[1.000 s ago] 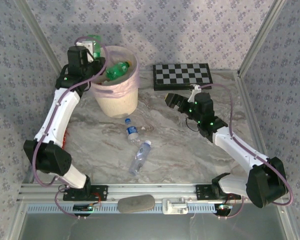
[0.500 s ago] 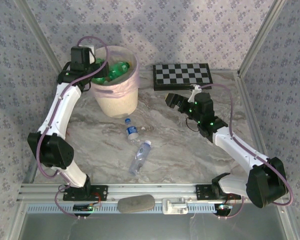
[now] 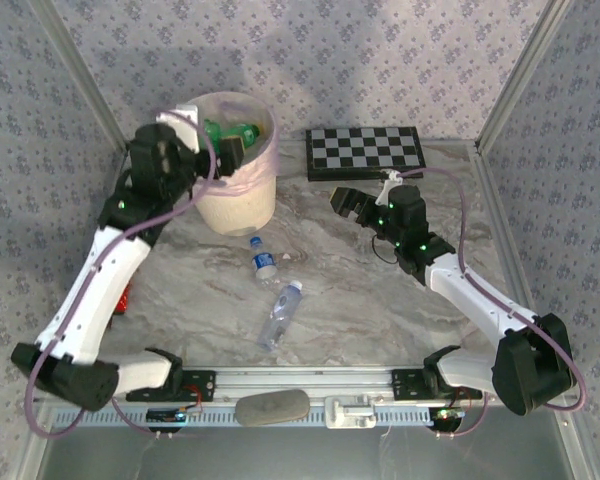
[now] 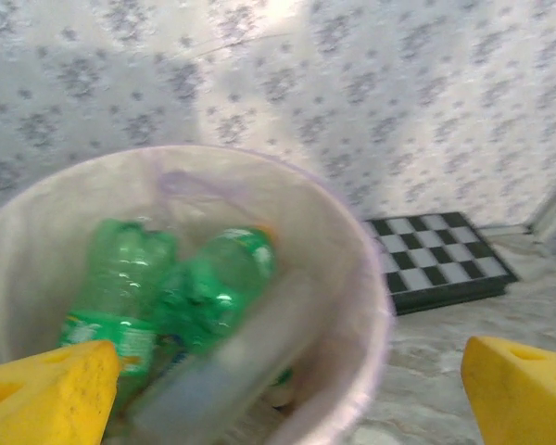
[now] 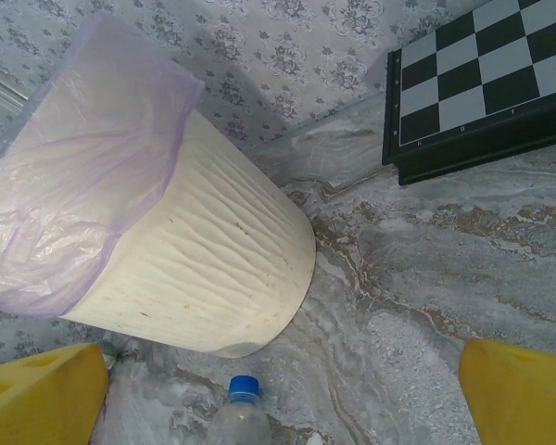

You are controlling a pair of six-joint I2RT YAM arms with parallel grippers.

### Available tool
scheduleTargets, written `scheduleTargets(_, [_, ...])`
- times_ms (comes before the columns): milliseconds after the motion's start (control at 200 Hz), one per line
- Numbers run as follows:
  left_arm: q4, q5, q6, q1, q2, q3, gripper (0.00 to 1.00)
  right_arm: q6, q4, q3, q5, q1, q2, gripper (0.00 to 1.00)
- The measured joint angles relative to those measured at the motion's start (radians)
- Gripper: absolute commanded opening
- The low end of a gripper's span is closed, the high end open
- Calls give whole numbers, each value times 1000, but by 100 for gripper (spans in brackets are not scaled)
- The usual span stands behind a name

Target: Put the plastic bottles in the bin

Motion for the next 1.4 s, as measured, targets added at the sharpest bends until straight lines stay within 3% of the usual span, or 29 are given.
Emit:
scheduleTargets(215, [130,-69,-142,-143,-147,-349,95,0,6,0,0,1,2,99])
scheduleTargets(445, [77,-208,-333,-277,-177,-557,95,1,18,-11,0,8,13,99])
scheduleTargets(695, [33,-274,-458,-332,-146,-615,96,5,22,-20,0,15,28,99])
scheduleTargets(1399, [31,-223,-581,-366,180,-632,99,4,21,-32,5,16,28,99])
